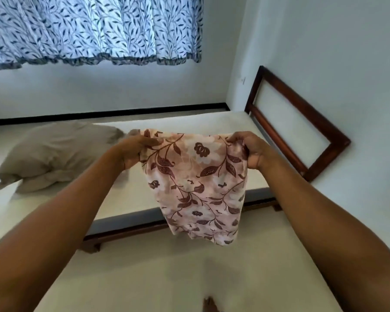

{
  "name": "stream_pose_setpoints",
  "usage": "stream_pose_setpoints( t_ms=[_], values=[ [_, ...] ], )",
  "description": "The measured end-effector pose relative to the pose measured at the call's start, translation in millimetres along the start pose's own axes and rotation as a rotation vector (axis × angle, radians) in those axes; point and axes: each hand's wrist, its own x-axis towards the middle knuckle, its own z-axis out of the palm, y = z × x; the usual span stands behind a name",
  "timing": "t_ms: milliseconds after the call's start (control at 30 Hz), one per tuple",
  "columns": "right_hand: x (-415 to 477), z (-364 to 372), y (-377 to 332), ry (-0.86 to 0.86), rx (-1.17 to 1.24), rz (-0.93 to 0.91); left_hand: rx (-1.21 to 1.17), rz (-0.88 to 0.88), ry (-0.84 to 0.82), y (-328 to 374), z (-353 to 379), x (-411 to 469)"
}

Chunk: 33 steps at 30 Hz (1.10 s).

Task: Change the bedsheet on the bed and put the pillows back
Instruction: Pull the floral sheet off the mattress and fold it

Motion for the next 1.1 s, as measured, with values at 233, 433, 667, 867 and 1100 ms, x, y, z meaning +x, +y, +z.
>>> stream_pose_setpoints(
  t_ms=[233,433,667,867,1100],
  values=[
    [31.3,-49.7,-82.8,0.069,0.204,-0.101,-0.012,0.217,-0.047,66.2,42.0,62.5],
    [88.2,-62.4,-140.7,0.305,-0.116,-0.247,-0.106,0.201,0.057,103.6,61.9,135.2],
    [193.1,-84.1,-197.5,0.221,-0.106,-0.305,-0.199,0.219,0.195,120.4,54.9,254.0],
    [319.2,-101.3,-250.1,0.231,-0.055,-0.232,-0.306,0.096,-0.027,149.3,17.5,399.5],
    [458.1,-120.5,-331.9,0.348,-0.242,-0.251,-0.047,0.140,0.281,202.0,-1.2,550.0]
  ],
)
